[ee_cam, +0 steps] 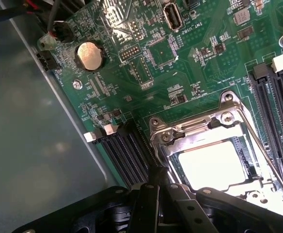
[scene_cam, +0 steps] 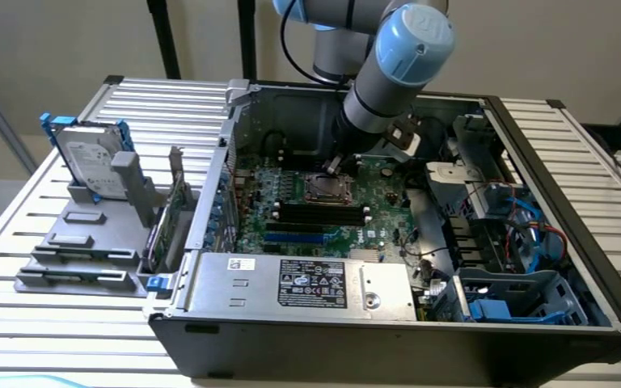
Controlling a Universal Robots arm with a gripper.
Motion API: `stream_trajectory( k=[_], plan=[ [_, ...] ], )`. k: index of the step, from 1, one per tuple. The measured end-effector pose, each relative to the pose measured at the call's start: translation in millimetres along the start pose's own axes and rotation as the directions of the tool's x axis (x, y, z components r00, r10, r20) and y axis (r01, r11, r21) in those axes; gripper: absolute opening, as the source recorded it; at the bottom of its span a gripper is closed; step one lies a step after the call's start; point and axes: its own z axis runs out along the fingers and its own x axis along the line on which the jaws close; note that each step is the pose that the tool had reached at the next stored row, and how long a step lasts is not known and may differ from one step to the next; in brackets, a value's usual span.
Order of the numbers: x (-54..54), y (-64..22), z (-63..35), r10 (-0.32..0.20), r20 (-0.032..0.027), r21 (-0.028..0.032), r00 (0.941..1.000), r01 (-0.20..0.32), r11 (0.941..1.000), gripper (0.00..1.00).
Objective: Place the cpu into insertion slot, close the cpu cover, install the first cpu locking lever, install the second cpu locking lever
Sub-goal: 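Install the first cpu locking lever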
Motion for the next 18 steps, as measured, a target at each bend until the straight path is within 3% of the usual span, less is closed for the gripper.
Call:
stream_trajectory(
  k=[13,15,18],
  plan=[
    [-1.0,1.0,2.9,-0.001,-0.0006,-0.0039,1.0000,0.001,1.0000,0.11],
    [-1.1,1.3,3.3,-0.002,-0.0042,-0.0017,1.0000,0.002,1.0000,0.11],
    [-1.2,1.6,4.0,-0.006,-0.0151,0.0043,0.9999,0.006,1.0000,0.11]
  ],
)
